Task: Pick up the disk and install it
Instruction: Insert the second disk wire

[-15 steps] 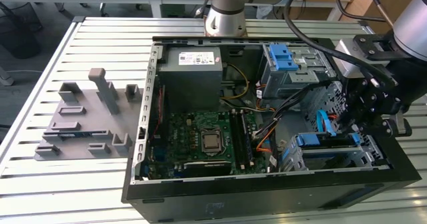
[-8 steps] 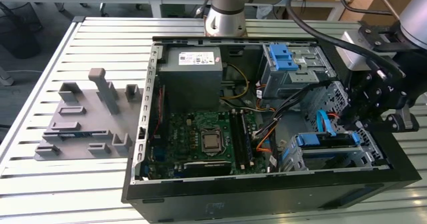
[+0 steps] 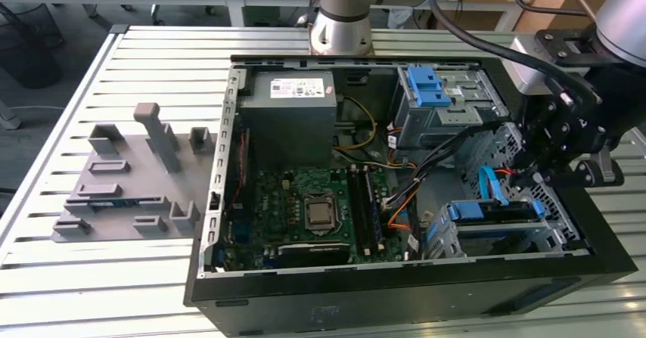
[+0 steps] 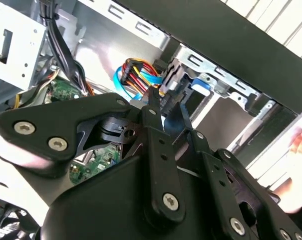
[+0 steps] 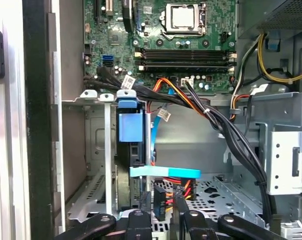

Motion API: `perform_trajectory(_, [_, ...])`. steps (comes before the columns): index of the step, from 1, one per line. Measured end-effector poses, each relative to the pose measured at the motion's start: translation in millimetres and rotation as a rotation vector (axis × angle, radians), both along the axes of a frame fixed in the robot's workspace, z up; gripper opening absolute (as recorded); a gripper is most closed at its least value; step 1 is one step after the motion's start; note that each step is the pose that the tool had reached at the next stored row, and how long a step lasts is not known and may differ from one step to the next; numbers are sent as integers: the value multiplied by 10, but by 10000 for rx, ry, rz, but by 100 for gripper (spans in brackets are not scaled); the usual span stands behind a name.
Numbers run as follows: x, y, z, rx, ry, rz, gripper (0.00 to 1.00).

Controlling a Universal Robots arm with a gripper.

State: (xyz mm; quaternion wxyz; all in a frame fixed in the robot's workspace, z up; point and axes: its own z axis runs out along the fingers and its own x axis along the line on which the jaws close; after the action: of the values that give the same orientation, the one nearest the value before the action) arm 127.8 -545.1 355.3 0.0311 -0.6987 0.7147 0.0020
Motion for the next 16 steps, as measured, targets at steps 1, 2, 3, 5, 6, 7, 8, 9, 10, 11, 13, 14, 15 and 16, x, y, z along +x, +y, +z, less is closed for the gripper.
perform_trajectory(1, [0, 14, 0, 2, 0, -7, 31])
perform_trajectory(2, [0, 27, -1, 6, 0, -17, 31])
perform_trajectory(3, [0, 37, -1, 7, 0, -28, 31])
perform_trajectory(5, [1, 45, -1, 8, 0, -49, 31])
perform_trajectory(6, [6, 46, -1, 8, 0, -56, 31])
perform_trajectory(7, [11, 47, 0, 7, 0, -62, 31])
perform_trajectory(8, [18, 48, 0, 7, 0, -69, 31])
perform_trajectory(9, [22, 48, 0, 6, 0, -78, 31])
perform_trajectory(10, [22, 48, -1, 6, 0, -86, 30])
perform_trajectory(11, [22, 48, -1, 3, 0, -92, 30])
perform_trajectory(13, [22, 48, -6, -13, 0, -99, 18])
perform_trajectory(14, [23, 47, -9, -36, 0, -102, 18])
perform_trajectory(15, [24, 47, -11, -73, -1, -104, 16])
perform_trajectory(16, [28, 48, -12, -120, -1, -105, 16])
